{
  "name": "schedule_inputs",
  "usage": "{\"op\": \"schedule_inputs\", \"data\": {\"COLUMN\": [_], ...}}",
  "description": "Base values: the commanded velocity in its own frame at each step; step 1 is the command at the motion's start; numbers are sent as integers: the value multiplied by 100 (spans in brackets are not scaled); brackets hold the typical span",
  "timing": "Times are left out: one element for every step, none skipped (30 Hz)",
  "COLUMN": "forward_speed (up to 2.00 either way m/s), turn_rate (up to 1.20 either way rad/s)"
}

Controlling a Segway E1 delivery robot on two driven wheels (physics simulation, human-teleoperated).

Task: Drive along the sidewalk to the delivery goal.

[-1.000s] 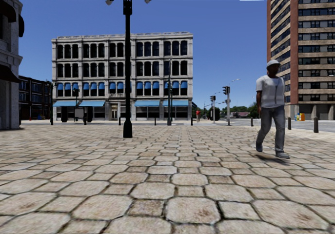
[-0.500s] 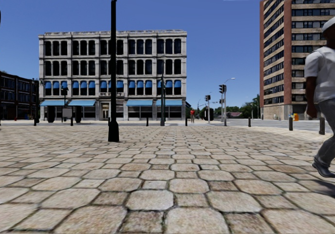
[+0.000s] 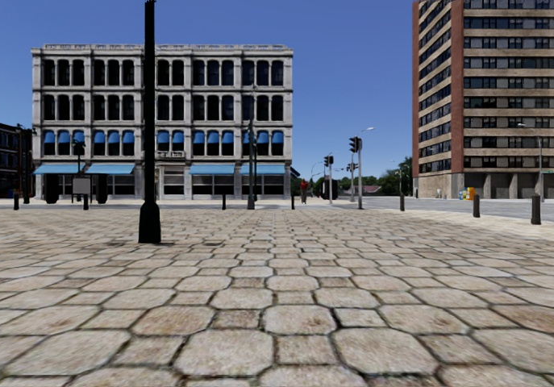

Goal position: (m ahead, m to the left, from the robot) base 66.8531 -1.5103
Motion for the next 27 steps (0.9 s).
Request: {"op": "schedule_inputs", "data": {"forward_speed": [200, 200, 200, 200, 200, 200, 200, 200, 200, 200, 200, 200, 200, 200, 200, 200, 200, 200, 200, 200, 200, 200, 200, 200, 200, 200, 200], "turn_rate": [0, 0, 0, 0, 0, 0, 0, 0, 0, -19, -26, -29, -29, -29, -29, -29, -29, -29, -30, -30, -30, -30, -30, -30, -30, -30, -30]}}
